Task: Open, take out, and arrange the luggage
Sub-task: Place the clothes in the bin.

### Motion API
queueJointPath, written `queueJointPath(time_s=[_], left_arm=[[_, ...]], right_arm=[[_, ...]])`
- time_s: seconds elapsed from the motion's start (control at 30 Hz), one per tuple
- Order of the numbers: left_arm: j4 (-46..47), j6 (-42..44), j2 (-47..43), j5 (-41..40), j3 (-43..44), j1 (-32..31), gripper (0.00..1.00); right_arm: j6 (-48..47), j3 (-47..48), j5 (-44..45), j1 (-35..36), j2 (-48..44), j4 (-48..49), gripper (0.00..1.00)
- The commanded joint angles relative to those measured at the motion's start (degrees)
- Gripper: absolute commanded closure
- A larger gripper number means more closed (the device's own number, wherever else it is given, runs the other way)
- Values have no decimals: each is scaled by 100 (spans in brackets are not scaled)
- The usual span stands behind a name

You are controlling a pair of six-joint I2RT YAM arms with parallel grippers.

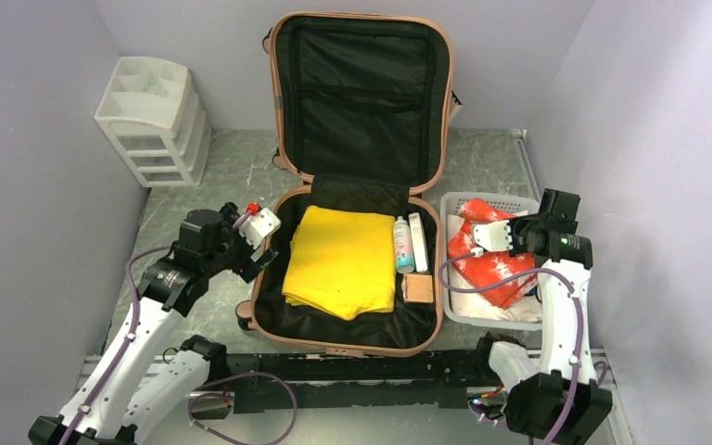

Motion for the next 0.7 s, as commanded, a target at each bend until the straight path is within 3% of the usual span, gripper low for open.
queueJointPath(time_s=[0.0, 0.1, 0.37, 0.67], left_arm=[[247, -18, -77, 149, -35, 39, 4], [219, -31, -72, 138, 0, 39, 4], [232, -42, -178, 121, 1, 112, 4], [290, -42, -356, 280, -75, 335, 4]], right_arm=[[-702, 835, -1092, 40, -525, -578, 100], [-972, 941, -1256, 40, -883, -729, 100], [-536, 970, -1412, 40, -1803, -349, 100], [-1182, 2878, -1389, 57, -1474, -3084, 100]])
